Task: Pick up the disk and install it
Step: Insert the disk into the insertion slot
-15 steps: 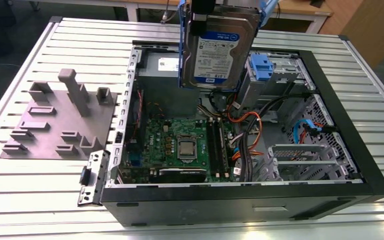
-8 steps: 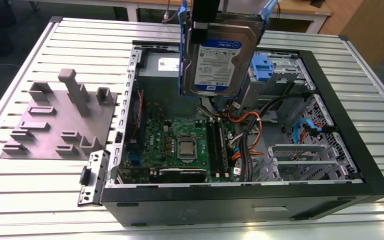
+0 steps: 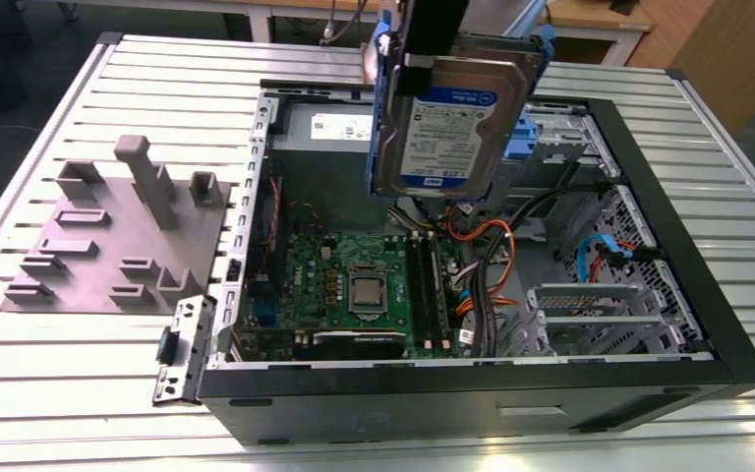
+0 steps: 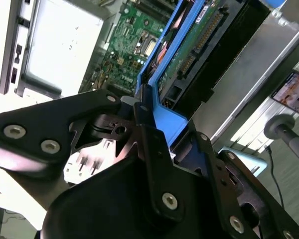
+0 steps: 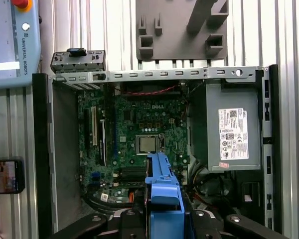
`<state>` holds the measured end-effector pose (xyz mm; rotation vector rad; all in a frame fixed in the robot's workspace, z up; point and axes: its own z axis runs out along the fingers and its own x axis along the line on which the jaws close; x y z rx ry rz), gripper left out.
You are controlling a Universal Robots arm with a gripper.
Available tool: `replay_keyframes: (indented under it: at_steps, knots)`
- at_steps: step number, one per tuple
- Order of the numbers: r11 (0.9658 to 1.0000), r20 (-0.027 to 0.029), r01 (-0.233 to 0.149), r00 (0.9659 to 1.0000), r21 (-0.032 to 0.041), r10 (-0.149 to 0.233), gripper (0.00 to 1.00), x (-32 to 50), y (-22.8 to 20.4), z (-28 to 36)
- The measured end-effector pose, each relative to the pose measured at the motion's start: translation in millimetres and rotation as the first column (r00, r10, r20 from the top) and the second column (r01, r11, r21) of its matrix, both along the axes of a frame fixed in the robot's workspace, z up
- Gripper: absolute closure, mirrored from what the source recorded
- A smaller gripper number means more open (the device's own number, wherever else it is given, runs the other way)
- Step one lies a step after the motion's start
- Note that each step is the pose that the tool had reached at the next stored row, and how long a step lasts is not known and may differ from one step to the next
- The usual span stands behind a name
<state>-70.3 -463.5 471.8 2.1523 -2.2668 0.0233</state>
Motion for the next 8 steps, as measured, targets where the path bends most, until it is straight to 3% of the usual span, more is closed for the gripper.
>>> replay_keyframes:
  at_steps: [4,8]
  knots:
    - [1.0000,-0.0001,0.000,1.0000,-0.0002,0.000,0.64,2.2,-1.4,-0.1]
    - [1.0000,0.0000,0.000,1.0000,0.0001,0.000,0.64,2.2,-8.3,-0.6]
